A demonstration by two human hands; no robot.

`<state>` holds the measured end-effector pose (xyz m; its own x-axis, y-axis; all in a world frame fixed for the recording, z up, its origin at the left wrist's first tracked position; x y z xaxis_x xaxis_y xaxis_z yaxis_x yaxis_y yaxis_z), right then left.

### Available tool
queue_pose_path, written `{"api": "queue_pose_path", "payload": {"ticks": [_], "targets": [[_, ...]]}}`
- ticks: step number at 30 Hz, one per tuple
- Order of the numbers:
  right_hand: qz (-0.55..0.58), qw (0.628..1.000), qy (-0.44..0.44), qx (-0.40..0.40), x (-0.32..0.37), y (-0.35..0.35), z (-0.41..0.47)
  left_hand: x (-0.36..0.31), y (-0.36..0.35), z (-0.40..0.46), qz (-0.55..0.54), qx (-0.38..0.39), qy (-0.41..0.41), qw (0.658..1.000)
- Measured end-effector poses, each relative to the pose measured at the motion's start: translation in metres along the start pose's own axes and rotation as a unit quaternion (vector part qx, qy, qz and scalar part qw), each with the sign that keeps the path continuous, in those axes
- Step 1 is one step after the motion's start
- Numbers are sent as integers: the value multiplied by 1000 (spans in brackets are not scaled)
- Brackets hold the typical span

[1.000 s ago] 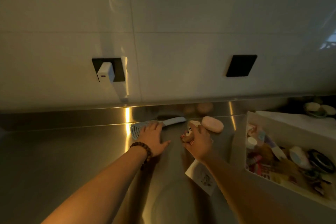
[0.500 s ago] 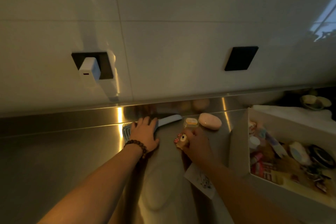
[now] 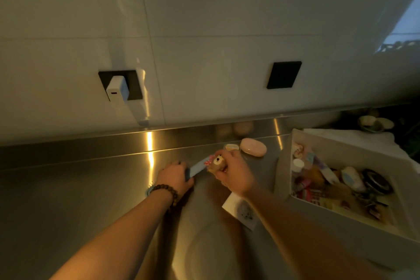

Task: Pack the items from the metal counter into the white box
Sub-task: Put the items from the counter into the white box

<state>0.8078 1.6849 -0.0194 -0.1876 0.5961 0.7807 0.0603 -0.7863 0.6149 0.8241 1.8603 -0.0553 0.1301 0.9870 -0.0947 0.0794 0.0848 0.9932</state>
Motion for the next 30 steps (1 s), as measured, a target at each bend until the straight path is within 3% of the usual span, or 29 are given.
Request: {"api": "queue_pose_path", "payload": {"ticks": [3,8,16,21,25,30], "targets": [[42,998,30,-38,35,41,-4,-16,34,-8,-65,-49,4,997],[20,991,46,-122,69,143,-15,-83,118,-11,-121,-146,-43,981],[-57,966,-36,-251,20,307,-107,-255,168,-21,-155,-153,-167,961],[-66,937,-85,-331,-28,388,-175,-354,146,-23,-155,-103,-262,947],[-63,926,-109,-357,-60,427,-210,-419,115,-36,-111,11,-361,926],[-52,935,-126,-327,-97,420,-217,-445,72,-38,-23,89,-367,926]]}}
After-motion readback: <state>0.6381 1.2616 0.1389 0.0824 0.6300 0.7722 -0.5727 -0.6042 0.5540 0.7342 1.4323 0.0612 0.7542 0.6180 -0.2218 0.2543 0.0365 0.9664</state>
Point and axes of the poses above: each hand's wrist, its own z-axis towards the middle knuckle, its own y-axis out of the back of the hand, x = y × z, the point moved 8 cm from there along z, towards the middle knuckle, and after that the axes turned 9 degrees about z, right-handed, at the moved point
